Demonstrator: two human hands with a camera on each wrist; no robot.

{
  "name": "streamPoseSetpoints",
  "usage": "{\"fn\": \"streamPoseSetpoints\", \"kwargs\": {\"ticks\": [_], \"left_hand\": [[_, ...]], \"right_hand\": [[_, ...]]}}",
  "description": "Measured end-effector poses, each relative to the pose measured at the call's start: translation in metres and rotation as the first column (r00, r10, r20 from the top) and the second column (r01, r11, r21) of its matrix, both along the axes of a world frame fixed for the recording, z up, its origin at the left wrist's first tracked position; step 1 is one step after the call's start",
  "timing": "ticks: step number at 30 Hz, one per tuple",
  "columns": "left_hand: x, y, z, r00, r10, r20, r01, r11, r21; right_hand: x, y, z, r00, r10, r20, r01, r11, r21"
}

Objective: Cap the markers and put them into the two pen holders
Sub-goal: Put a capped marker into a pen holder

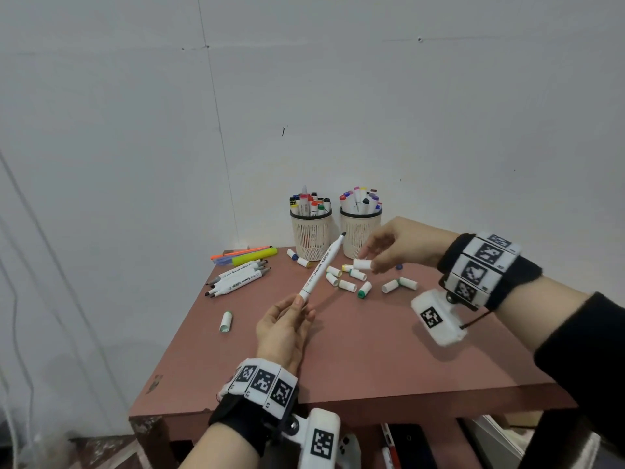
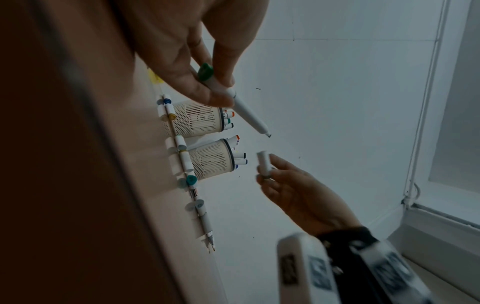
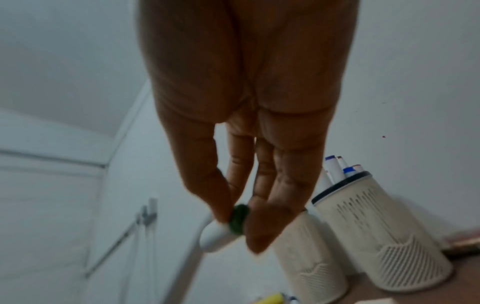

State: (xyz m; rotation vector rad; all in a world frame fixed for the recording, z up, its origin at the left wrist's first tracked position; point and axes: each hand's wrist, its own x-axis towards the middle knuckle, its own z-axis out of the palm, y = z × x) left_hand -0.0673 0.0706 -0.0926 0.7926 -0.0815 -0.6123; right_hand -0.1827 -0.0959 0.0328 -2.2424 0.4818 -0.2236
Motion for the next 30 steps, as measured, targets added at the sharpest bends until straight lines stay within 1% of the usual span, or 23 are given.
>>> {"fn": "streamPoseSetpoints", "kwargs": {"ticks": [2,4,7,11,14,16,18,20,22,23,25,26,28,30], "left_hand": [[-0.002,0.000,0.000,0.999,0.013,0.043,-0.013,1.000,0.010],[-0.005,-0.001,0.000,0.995,0.037,0.096,-0.039,0.999,0.025],[-0.007,-0.002,-0.002,0.975,0.068,0.210,-0.080,0.995,0.051],[-0.006,-0.002,-0.005,0.947,0.067,0.315,-0.096,0.992,0.078],[-0.005,-0.002,-0.007,0.930,0.061,0.362,-0.102,0.990,0.098],[-0.005,-0.003,-0.008,0.922,0.053,0.382,-0.102,0.989,0.110],[-0.005,-0.003,-0.010,0.916,0.045,0.398,-0.096,0.989,0.111],[-0.005,-0.003,-0.011,0.912,0.032,0.409,-0.083,0.991,0.109],[-0.005,-0.003,-0.011,0.902,0.017,0.431,-0.072,0.991,0.112],[-0.006,-0.003,-0.011,0.897,0.012,0.441,-0.068,0.991,0.112],[-0.005,-0.004,-0.012,0.891,0.007,0.453,-0.068,0.991,0.117],[-0.005,-0.004,-0.012,0.890,0.007,0.457,-0.069,0.990,0.121],[-0.004,-0.005,-0.013,0.887,0.005,0.463,-0.071,0.990,0.126],[-0.004,-0.006,-0.014,0.883,0.002,0.469,-0.072,0.989,0.131]], "right_hand": [[-0.015,0.008,-0.004,0.994,-0.067,0.087,0.054,0.987,0.151],[-0.026,0.016,-0.011,0.971,-0.158,0.178,0.088,0.934,0.346],[-0.040,0.023,-0.026,0.931,-0.259,0.257,0.060,0.805,0.591],[-0.057,0.028,-0.045,0.855,-0.395,0.336,-0.013,0.631,0.775],[-0.063,0.028,-0.061,0.776,-0.467,0.425,-0.114,0.558,0.822],[-0.064,0.027,-0.072,0.714,-0.536,0.450,-0.156,0.505,0.849],[-0.063,0.029,-0.082,0.669,-0.592,0.448,-0.195,0.442,0.875],[-0.059,0.033,-0.090,0.628,-0.658,0.416,-0.214,0.368,0.905],[-0.055,0.033,-0.100,0.590,-0.709,0.386,-0.265,0.282,0.922],[-0.053,0.034,-0.102,0.577,-0.719,0.388,-0.297,0.257,0.920],[-0.051,0.031,-0.108,0.533,-0.749,0.394,-0.364,0.217,0.906],[-0.050,0.028,-0.110,0.512,-0.769,0.382,-0.372,0.202,0.906],[-0.048,0.025,-0.113,0.461,-0.821,0.338,-0.348,0.183,0.919],[-0.046,0.023,-0.115,0.438,-0.834,0.336,-0.348,0.187,0.919]]}}
